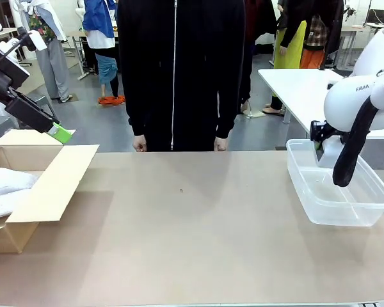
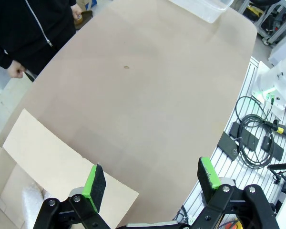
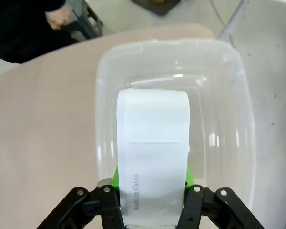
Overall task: Separate and place wrapped and unwrapped clocks.
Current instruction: If the picked Digital clock is wrapped, place it in the Package Box ; if not, place it in the Organizing box.
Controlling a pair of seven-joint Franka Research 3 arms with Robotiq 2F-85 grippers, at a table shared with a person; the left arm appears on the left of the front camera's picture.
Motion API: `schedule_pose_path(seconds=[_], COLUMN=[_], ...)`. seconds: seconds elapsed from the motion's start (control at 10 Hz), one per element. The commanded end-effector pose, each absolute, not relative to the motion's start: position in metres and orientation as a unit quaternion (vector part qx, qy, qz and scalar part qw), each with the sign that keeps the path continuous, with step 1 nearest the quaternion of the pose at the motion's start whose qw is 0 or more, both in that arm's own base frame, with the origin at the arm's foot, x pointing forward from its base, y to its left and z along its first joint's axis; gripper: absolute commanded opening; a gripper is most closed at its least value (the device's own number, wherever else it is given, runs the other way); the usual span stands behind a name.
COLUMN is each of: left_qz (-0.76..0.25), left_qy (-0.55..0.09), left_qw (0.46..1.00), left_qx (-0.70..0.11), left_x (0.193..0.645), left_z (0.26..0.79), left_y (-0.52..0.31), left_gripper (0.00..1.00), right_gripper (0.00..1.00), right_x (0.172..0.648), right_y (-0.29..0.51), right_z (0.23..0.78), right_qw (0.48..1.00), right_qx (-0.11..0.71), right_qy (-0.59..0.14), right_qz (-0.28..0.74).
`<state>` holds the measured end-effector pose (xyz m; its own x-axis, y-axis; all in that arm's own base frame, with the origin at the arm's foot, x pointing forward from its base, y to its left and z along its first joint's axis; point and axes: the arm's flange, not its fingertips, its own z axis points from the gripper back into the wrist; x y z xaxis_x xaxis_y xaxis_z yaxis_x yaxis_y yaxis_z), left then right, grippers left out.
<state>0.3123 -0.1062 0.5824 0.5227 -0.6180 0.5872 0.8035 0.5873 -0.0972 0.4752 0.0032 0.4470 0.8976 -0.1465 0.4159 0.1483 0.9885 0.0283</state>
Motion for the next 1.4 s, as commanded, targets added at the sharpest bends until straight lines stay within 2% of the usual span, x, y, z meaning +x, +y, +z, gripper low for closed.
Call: schedule_pose_path(seconds=[0.0, 0.2, 0.6, 0.9, 1.0, 1.3], left_qz=[-0.415, -0.415, -0.415, -0.415, -0.415, -0.415], left_qy=[-0.255, -0.255, -0.255, -0.255, -0.255, -0.255], left_qw=[0.855, 0.855, 0.855, 0.855, 0.855, 0.855], left_qx=[-0.181, -0.181, -0.181, -0.181, -0.181, -0.181], left_x=[0.311, 0.311, 0.311, 0.311, 0.311, 0.311], left_z=[0.582, 0.582, 0.582, 0.582, 0.582, 0.582], left_y=[-0.107, -0.107, -0.107, -0.107, -0.107, -0.107], left_gripper=[1.00, 1.00, 1.00, 1.00, 1.00, 1.00], right_gripper=[0.51, 0.51, 0.51, 0.51, 1.00, 1.00], right_x=[0.486, 0.491, 0.498, 0.500, 0.500, 0.503], right_y=[-0.011, -0.025, -0.025, -0.027, -0.028, -0.030], right_z=[0.428, 0.404, 0.368, 0.368, 0.369, 0.374], right_qw=[0.978, 0.985, 0.990, 0.991, 0.992, 0.991], right_qx=[0.030, 0.036, 0.012, -0.010, -0.010, -0.015], right_qy=[-0.187, -0.141, -0.101, -0.100, -0.091, -0.088], right_qz=[-0.086, -0.091, -0.098, -0.093, -0.091, -0.099])
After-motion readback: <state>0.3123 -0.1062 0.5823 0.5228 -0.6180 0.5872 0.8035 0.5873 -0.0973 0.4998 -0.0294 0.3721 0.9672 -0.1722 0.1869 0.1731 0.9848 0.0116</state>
